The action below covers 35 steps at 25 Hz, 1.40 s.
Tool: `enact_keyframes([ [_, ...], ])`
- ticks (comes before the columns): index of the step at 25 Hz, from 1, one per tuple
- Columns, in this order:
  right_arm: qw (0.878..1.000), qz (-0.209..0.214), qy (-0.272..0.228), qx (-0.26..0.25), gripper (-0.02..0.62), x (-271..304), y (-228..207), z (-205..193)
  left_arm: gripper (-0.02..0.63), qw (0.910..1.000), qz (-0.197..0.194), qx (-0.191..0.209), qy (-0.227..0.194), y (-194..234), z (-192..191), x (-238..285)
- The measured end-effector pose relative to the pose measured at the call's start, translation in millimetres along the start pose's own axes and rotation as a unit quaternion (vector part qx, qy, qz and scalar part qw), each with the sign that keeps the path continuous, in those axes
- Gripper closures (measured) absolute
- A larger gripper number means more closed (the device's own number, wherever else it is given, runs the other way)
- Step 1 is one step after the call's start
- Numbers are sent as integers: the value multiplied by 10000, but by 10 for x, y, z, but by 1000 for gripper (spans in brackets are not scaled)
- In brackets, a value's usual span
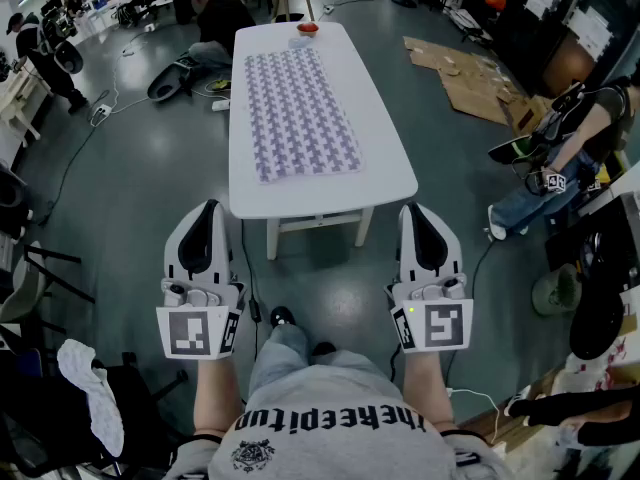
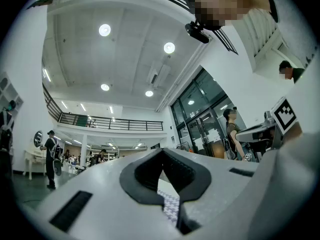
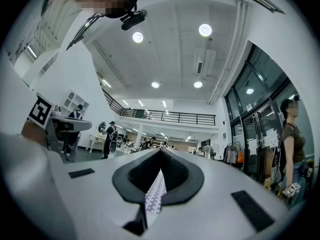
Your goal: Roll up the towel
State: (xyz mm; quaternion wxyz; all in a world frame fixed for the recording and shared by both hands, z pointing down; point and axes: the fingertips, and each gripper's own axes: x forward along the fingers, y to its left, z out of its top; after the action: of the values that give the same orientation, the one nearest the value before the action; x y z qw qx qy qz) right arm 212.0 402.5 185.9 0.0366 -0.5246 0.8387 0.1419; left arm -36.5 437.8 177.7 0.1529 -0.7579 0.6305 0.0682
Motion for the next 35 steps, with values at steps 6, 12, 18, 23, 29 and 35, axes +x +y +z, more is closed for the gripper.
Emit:
enact_keyframes([
  [6, 10000, 35, 4, -7, 593, 3, 34, 45, 601, 10000, -34, -34, -30, -18, 62, 13],
  [12, 10000, 26, -78, -26, 594, 24, 13, 90, 601, 9998, -112, -124, -113, -59, 115, 48],
  [18, 9982, 348, -392, -294, 594, 29, 38, 187, 601, 9993, -143, -249, -241, -93, 167, 58],
  [23, 9973, 506, -516, -116, 594, 66, 27, 196, 601, 9995, -95, -206, -212, -117, 186, 113],
  [29, 9978, 351, -559, 17, 594, 282, -33, 120, 601, 9993, 157, -240, -256, 28, 72, 277],
  [35, 9990, 231, -388, -21, 594, 811, -172, -72, 601, 9997, 178, -82, -149, 244, -169, 758],
])
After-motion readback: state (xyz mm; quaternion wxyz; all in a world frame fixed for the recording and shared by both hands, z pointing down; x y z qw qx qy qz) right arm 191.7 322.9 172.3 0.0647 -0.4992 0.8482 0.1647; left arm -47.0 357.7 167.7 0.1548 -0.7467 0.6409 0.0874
